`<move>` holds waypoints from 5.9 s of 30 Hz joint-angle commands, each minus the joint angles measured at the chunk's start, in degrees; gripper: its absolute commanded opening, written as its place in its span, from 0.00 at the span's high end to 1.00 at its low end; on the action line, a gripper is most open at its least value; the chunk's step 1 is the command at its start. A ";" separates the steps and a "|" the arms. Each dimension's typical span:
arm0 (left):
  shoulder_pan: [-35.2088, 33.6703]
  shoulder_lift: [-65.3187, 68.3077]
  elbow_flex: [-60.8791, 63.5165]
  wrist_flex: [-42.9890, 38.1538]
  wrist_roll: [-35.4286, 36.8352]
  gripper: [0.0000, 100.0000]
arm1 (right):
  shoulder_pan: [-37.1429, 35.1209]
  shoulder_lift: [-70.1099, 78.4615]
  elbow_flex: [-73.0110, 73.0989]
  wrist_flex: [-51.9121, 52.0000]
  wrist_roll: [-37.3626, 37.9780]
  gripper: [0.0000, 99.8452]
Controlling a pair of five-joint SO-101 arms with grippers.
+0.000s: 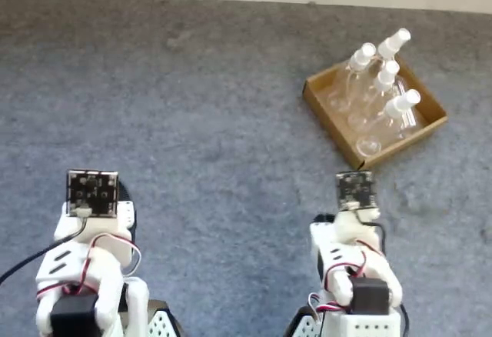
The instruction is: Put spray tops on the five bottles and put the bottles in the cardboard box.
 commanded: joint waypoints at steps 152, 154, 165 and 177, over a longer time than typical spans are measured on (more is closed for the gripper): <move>2.33 0.04 28.53 -0.35 5.45 0.99 | 4.18 -0.57 11.30 -0.13 -12.13 0.99; 2.33 0.04 28.53 -0.35 5.45 0.99 | 4.18 -0.57 11.30 -0.13 -12.13 0.99; 2.33 0.04 28.53 -0.35 5.45 0.99 | 4.18 -0.57 11.30 -0.13 -12.13 0.99; 2.33 0.04 28.53 -0.35 5.45 0.99 | 4.18 -0.57 11.30 -0.13 -12.13 0.99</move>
